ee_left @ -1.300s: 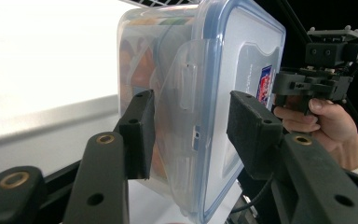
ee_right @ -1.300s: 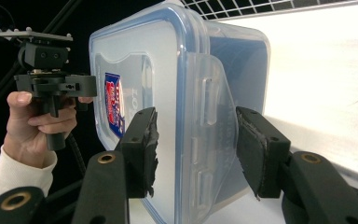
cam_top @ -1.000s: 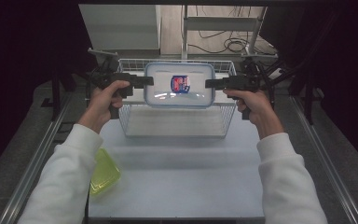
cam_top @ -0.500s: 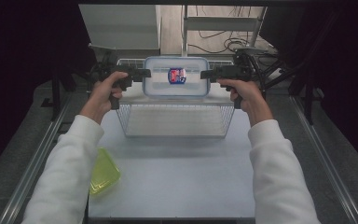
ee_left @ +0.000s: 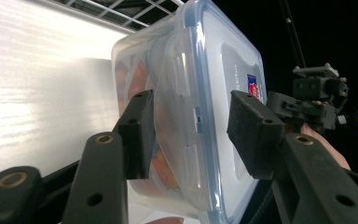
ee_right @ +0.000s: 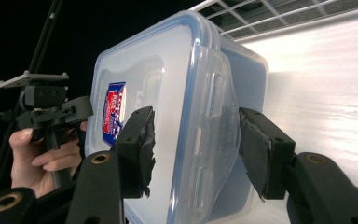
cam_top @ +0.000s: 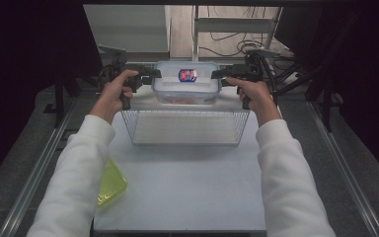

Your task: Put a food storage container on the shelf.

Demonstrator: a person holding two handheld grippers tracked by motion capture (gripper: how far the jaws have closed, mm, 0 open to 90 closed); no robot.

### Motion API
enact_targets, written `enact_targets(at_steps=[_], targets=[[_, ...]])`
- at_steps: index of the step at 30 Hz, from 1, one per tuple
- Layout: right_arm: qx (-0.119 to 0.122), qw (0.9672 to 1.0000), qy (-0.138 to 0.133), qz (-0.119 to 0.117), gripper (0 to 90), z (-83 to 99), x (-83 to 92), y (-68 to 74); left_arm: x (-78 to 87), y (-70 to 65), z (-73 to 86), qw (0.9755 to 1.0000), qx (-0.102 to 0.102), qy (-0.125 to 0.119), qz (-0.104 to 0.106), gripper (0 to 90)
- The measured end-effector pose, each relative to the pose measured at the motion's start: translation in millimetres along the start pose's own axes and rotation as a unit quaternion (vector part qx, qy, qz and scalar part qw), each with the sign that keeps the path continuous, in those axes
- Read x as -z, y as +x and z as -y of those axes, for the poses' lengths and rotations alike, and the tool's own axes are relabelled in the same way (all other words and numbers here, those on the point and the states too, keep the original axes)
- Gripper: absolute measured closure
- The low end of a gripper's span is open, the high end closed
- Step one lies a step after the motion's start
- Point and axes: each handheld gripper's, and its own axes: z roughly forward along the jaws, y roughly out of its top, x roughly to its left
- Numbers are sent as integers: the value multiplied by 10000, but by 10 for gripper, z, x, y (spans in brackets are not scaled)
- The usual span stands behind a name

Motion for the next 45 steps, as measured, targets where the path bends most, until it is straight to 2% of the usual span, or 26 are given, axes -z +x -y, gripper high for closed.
enact_targets(at_steps=[6, 13, 16, 17, 20, 21, 22, 23, 24, 25, 27, 31, 32, 33, 34, 35, 36, 37, 38, 39, 40, 41, 42, 43, 44, 45], targets=[[84, 9991, -216, 345, 455, 7, -35, 32, -43, 30, 2, 9999, 20, -77, -64, 490], [70, 9989, -292, 368, 457, 15, -37, 38, -43, 33, 11, 9999, -29, -107, -55, 486], [152, 9986, -328, 384, 428, 33, -28, 44, -49, 25, 14, 9998, -160, -103, -41, 434], [164, 9984, -408, 354, 419, 44, -20, 47, -39, 20, 16, 9996, -262, -131, -23, 400], [283, 9979, -525, 266, 390, 60, 8, 61, -1, 10, 21, 9990, -350, -259, -66, 309], [389, 9974, -584, 160, 378, 77, 60, 88, 52, -17, 37, 9979, -506, -361, -185, 291], [487, 9969, -601, 160, 368, 85, 87, 101, 52, -17, 37, 9979, -506, -361, -185, 278], [487, 9969, -601, 160, 368, 85, 87, 101, 72, -43, 49, 9971, -602, -367, -289, 278], [734, 9947, -650, 318, 357, 104, 141, 137, 114, -83, 82, 9955, -807, -379, -328, 262], [734, 9947, -650, 318, 357, 104, 141, 137, 114, -83, 82, 9955, -807, -379, -328, 252], [1086, 9909, -684, 396, 351, 149, 219, 166, 195, -163, 161, 9913, -1139, -509, -424, 234], [1476, 9865, -624, 329, 334, 263, 306, 195, 285, -250, 302, 9879, -1358, -636, -391, 217], [1476, 9865, -624, 329, 334, 263, 306, 195, 304, -277, 358, 9867, -1436, -652, -399, 217], [1598, 9848, -580, 360, 333, 298, 326, 207, 315, -305, 419, 9857, -1500, -628, -445, 221], [1794, 9816, -538, 383, 333, 375, 373, 227, 333, -362, 540, 9819, -1714, -569, -569, 231], [1794, 9816, -538, 383, 333, 375, 373, 227, 333, -362, 540, 9819, -1714, -569, -569, 234], [1911, 9797, -510, 333, 331, 469, 413, 243, 352, -417, 666, 9782, -1912, -495, -637, 236], [1969, 9788, -476, 309, 329, 522, 429, 255, 370, -442, 730, 9769, -1990, -453, -639, 237], [1969, 9788, -476, 309, 329, 522, 429, 255, 370, -442, 730, 9769, -1990, -453, -639, 239], [2167, 9746, -420, 371, 327, 640, 462, 296, 389, -472, 796, 9762, -2031, -447, -617, 239], [2167, 9746, -420, 371, 327, 640, 462, 296, 412, -504, 864, 9747, -2104, -432, -617, 239], [2396, 9690, -381, 465, 324, 763, 503, 341, 436, -538, 936, 9729, -2183, -422, -633, 240], [2472, 9672, -365, 450, 323, 821, 525, 358, 492, -596, 1085, 9685, -2364, -411, -664, 242], [2550, 9654, -360, 418, 323, 879, 549, 371, 492, -596, 1085, 9685, -2364, -411, -664, 242], [2550, 9654, -360, 418, 323, 879, 549, 371, 514, -618, 1159, 9664, -2442, -388, -701, 242], [2656, 9627, -337, 393, 323, 982, 585, 384, 541, -630, 1234, 9646, -2506, -381, -722, 243]])
